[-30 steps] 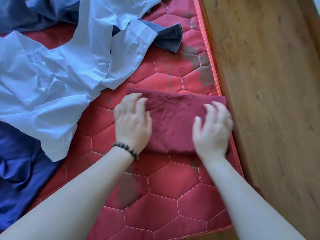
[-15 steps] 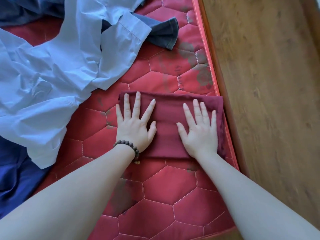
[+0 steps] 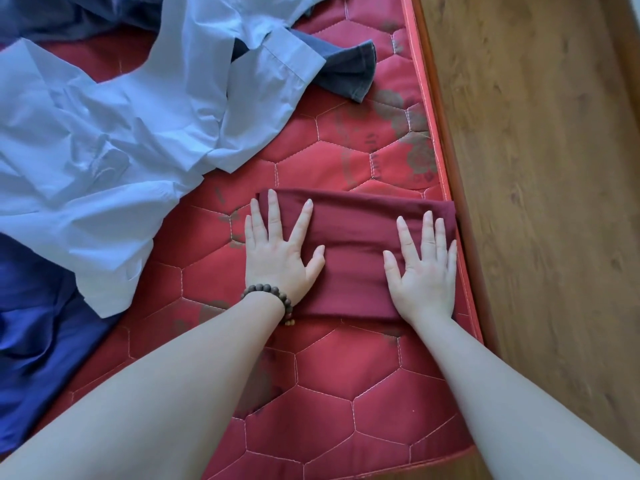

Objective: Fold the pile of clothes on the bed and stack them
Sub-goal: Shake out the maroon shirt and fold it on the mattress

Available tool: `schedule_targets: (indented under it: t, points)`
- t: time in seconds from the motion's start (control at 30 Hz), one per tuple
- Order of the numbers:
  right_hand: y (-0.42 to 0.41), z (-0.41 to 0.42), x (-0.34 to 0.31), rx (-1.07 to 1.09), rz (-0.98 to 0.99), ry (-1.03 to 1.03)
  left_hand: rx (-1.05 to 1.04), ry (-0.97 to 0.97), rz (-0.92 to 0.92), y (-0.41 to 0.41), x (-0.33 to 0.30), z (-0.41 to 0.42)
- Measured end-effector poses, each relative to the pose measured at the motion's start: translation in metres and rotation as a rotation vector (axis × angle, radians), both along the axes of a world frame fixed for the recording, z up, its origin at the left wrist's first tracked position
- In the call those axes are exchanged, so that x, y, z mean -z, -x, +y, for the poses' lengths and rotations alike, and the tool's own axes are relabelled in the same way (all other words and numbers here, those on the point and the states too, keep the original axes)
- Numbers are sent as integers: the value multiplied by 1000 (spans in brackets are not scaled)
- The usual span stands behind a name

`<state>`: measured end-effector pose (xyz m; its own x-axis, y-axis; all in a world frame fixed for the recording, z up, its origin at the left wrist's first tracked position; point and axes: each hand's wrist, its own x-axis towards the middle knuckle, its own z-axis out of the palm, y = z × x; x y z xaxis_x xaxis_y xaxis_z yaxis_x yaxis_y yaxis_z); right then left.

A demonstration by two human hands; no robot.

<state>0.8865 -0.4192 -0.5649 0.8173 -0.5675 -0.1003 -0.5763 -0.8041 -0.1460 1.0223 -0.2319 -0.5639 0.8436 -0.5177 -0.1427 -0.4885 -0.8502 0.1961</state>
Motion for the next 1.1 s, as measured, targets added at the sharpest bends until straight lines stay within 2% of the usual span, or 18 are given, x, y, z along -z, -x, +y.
schedule_targets:
  t: [0.17, 0.33, 0.47, 0.6, 0.77, 1.1]
  points:
    - [12, 4, -3, 19, -82, -46, -82, 89, 35, 18, -4, 10]
    - [22, 18, -11, 236, -97, -117, -182, 227, 51, 30, -12, 24]
    - [18, 18, -25, 379, -73, -75, -314, 369, 247, 24, -28, 26]
    - [17, 8, -41, 457, 11, -180, -315, 369, 353, 16, -36, 27]
    - [18, 0, -52, 391, 62, -301, -216, 272, 367, 17, -41, 25]
    - [37, 26, -63, 184, 170, -265, -219, 66, 372, 51, -59, 58]
